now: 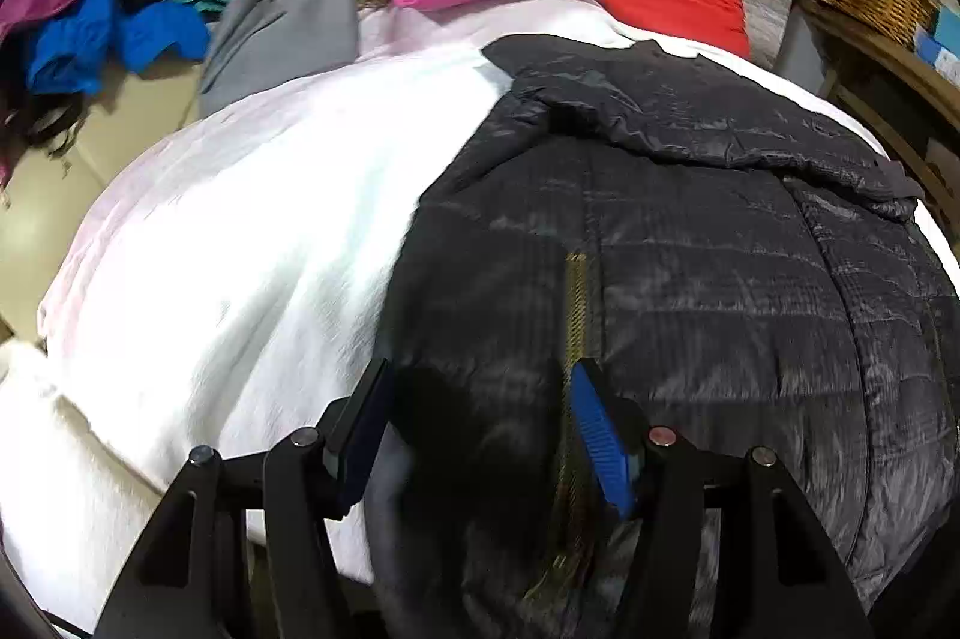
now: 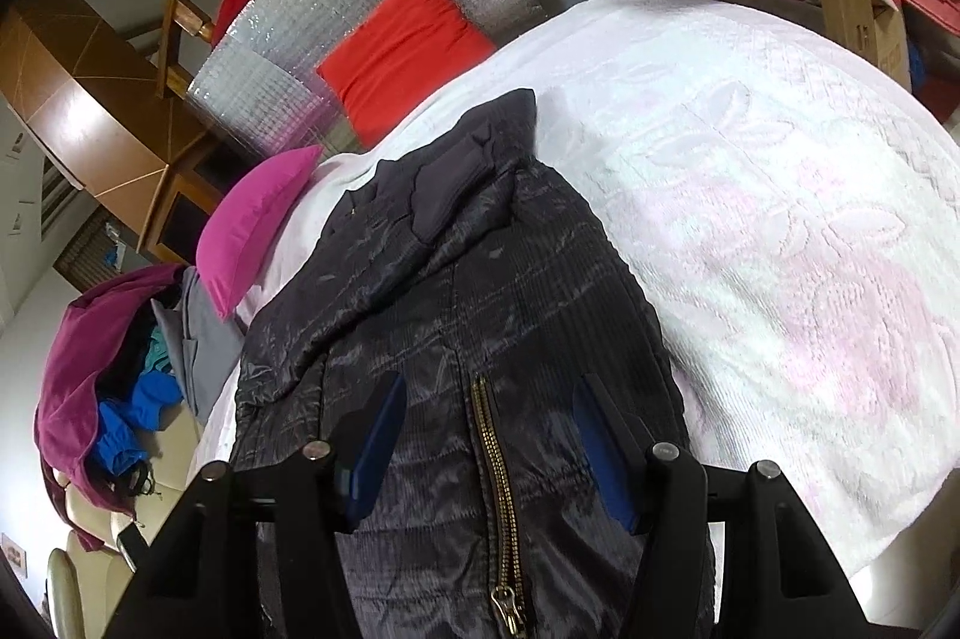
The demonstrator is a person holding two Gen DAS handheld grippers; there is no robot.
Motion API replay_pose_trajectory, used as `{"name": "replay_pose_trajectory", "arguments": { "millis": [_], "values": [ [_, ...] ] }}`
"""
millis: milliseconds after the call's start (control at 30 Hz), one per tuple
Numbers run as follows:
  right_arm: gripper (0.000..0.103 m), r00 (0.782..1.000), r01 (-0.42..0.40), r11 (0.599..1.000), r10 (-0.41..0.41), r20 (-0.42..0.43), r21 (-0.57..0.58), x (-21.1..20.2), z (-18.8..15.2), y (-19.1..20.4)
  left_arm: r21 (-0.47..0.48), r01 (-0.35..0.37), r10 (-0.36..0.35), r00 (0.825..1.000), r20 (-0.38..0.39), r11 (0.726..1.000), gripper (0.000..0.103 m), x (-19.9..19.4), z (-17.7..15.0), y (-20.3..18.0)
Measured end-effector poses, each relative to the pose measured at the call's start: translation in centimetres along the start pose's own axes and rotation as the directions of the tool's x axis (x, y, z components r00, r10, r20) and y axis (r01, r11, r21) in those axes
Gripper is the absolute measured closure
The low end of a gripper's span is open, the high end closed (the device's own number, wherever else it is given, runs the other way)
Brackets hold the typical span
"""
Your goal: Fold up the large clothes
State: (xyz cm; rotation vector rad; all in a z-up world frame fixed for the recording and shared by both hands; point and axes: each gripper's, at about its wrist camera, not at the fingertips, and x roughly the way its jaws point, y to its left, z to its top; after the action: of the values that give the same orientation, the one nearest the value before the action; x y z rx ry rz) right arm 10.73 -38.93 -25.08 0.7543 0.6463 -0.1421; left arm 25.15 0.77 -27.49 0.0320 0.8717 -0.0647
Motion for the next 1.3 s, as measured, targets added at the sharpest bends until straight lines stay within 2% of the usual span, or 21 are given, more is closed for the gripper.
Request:
{"name": "replay_pose_trajectory", "arguments": {
  "millis": [433, 533, 633, 700, 767, 867, 967, 1000, 1100, 1200, 1267, 1300],
  "values": [
    [0.041, 0.999, -0.001, 1.0, 0.001, -0.049, 0.01, -1.3, -2.3, -1.2, -0.074, -0.023, 0.02, 0.999, -0.029, 0.997, 0.041, -2.3, -3.4, 2.8],
    [0.04, 0.998, 0.002, 1.0, -0.001, -0.068, 0.014, -1.8, -3.0, -1.8, -0.108, 0.0, -0.005, 0.999, -0.052, 0.994, 0.041, -2.5, -3.9, 3.6],
    [0.037, 0.995, 0.037, 0.999, -0.038, -0.095, -0.007, -2.3, -3.8, -2.4, -0.135, 0.053, -0.065, 0.994, -0.086, 0.989, 0.041, -2.8, -4.6, 4.2],
    [0.037, 0.992, 0.053, 0.998, -0.056, -0.115, -0.029, -2.7, -4.5, -2.7, -0.156, 0.116, -0.133, 0.986, -0.102, 0.981, 0.04, -3.1, -5.3, 4.5],
    [0.037, 0.988, 0.072, 0.996, -0.08, -0.134, -0.058, -3.0, -5.1, -3.2, -0.152, 0.17, -0.189, 0.974, -0.127, 0.974, 0.033, -3.2, -5.8, 4.2],
    [0.037, 0.976, 0.101, 0.989, -0.12, -0.181, -0.109, -3.2, -6.4, -3.9, -0.139, 0.195, -0.215, 0.965, -0.153, 0.971, 0.033, -3.2, -6.4, 3.9],
    [0.036, 0.962, 0.11, 0.982, -0.143, -0.231, -0.153, -2.6, -7.6, -4.3, -0.16, 0.255, -0.284, 0.939, -0.195, 0.953, 0.03, -2.9, -7.0, 3.8],
    [0.034, 0.956, 0.107, 0.981, -0.147, -0.256, -0.163, -2.0, -8.0, -4.4, -0.167, 0.265, -0.297, 0.932, -0.21, 0.95, 0.03, -2.7, -7.2, 3.7],
    [0.033, 0.943, 0.099, 0.98, -0.148, -0.298, -0.172, -0.8, -8.9, -4.4, -0.151, 0.26, -0.289, 0.93, -0.226, 0.954, 0.027, -2.6, -7.6, 3.2],
    [0.031, 0.939, 0.131, 0.962, -0.199, -0.281, -0.241, -0.1, -9.8, -3.6, -0.149, 0.264, -0.294, 0.926, -0.237, 0.953, 0.026, -2.5, -7.7, 3.1],
    [0.039, 0.937, 0.142, 0.95, -0.219, -0.271, -0.277, -0.3, -10.2, -3.1, -0.154, 0.273, -0.303, 0.924, -0.234, 0.95, 0.027, -2.7, -7.9, 3.1],
    [0.049, 0.939, 0.143, 0.947, -0.222, -0.264, -0.287, -0.5, -10.3, -2.8, -0.159, 0.284, -0.314, 0.923, -0.223, 0.946, 0.027, -2.9, -7.9, 3.2]
  ]
}}
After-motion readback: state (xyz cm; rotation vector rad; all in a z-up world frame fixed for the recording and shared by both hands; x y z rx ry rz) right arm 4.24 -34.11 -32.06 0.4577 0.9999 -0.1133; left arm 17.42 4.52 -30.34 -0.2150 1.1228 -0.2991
